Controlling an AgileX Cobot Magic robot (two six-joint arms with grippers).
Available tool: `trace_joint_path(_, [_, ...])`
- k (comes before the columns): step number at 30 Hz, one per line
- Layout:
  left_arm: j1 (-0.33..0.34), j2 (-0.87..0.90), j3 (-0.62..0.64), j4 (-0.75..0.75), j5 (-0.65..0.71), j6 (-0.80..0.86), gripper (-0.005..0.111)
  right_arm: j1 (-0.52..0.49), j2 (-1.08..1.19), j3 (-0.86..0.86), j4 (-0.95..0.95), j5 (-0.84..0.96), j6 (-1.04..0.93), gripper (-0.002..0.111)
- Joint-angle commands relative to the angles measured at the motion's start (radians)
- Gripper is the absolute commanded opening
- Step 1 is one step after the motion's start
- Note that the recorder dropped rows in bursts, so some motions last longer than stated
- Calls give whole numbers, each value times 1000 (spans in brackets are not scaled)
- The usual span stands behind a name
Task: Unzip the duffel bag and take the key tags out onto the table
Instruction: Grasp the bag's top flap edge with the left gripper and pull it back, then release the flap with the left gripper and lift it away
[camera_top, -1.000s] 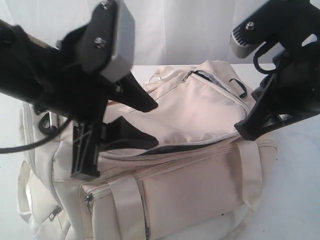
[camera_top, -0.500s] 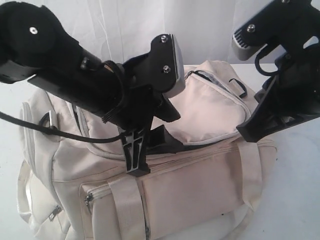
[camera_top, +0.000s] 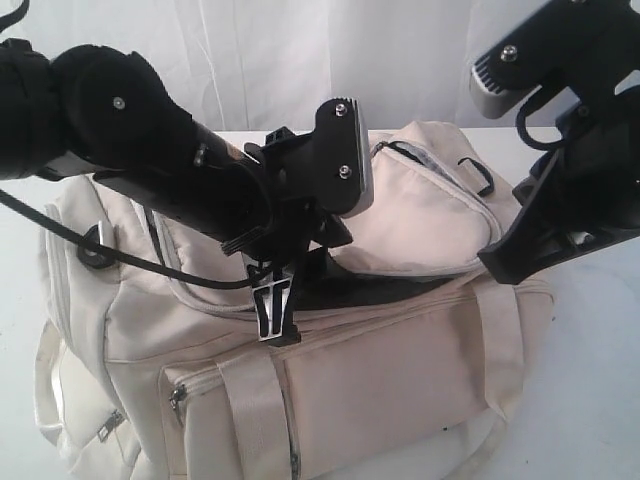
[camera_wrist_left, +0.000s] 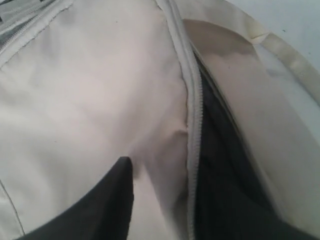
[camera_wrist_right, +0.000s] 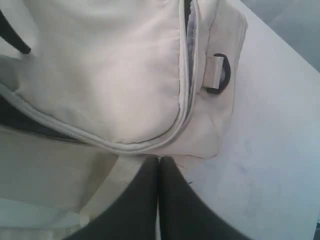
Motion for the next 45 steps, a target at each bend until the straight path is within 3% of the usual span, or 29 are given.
trace_joint_path(1, [-9,3,-2,9,3,-10,24,-4,-22,-4,-11,3,5,0])
trace_joint_path(5, [-9,3,-2,62,-26,-2,0,-4,-31,-4,-11,3,5,0])
trace_joint_path(9, [1,3,-2,195,-158,-25,0,-4,-31,-4,-11,3,5,0])
trace_joint_path(13, [45,3,-4,207,-356,-36,0,-4,-31,-4,-12,3,5,0])
trace_joint_path(17, [140,3,-8,207,-483,-26,0,-4,-31,-4,-12,0,5,0])
trace_joint_path(21, [265,37,-72,206,-488,-29,0,-4,-31,-4,-12,0,5,0])
trace_joint_path(30, [415,258,-291,261,-582,-24,0,-4,-31,-4,-8,-2,6,0])
trace_joint_path(32, [444,303,-342,295,-602,-24,6,-4,-31,-4,-6,2,6,0])
trace_joint_path(38, [534,388,-425,300,-598,-24,74,-4,-31,-4,18,2,-1,0])
trace_joint_path(45, [618,400,-433,53,-633,-26,75,-4,-31,-4,17,2,4,0])
